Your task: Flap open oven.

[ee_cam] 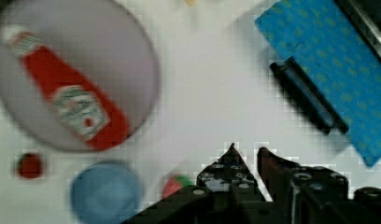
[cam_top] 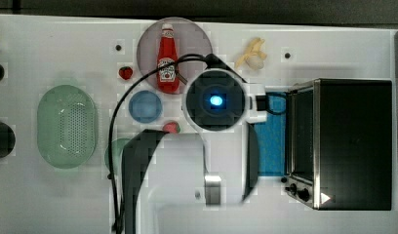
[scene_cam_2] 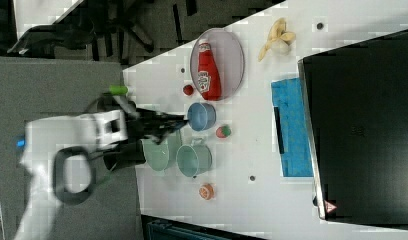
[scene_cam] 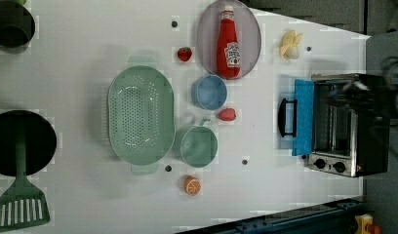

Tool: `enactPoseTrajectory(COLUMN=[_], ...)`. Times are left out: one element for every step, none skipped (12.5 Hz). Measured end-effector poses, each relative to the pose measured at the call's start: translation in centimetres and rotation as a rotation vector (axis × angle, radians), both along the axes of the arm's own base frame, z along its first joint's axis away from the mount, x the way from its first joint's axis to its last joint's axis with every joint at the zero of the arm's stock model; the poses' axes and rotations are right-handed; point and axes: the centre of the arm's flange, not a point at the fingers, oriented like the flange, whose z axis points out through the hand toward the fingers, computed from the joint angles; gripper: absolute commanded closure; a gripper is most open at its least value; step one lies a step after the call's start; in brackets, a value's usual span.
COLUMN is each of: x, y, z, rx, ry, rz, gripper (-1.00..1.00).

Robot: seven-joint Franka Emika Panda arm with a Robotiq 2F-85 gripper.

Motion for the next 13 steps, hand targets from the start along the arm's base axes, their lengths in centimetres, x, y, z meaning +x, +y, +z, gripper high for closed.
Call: enactPoseTrajectory(x=[-0.7,-1.5,-2.2,-2.8,-3.2,-3.7,-4.2,-4.7,-5.2,-5.5,-5.6,-5.8,-5.9], y=[-0.4,-0.9,-1.4,-2.0,-2.6,-3.1,-3.5,-3.7,-3.7,-3.7,-3.8,-3.8,-3.9], z=[3.4,6.3,8.6,10.5,12.0,13.1,13.9,14.3,14.3,14.4,14.4,14.3,14.1], rx=[0.024,0.039,0.054,0.064,0.069,0.072,0.076,0.08,0.082,0.081,0.071,0.062,0.062], ry=[0.002,0.003,-0.016,-0.028,-0.036,-0.032,-0.024,-0.007,0.027,0.057,0.071,0.085,0.1], rz=[-0.015,-0.026,-0.036,-0.047,-0.063,-0.077,-0.097,-0.124,-0.159,-0.185,-0.202,-0.211,-0.224], gripper=[0.65,0.65,0.65,0.65,0.65,0.65,0.65,0.65,0.65,0.65,0.65,0.65,0.65])
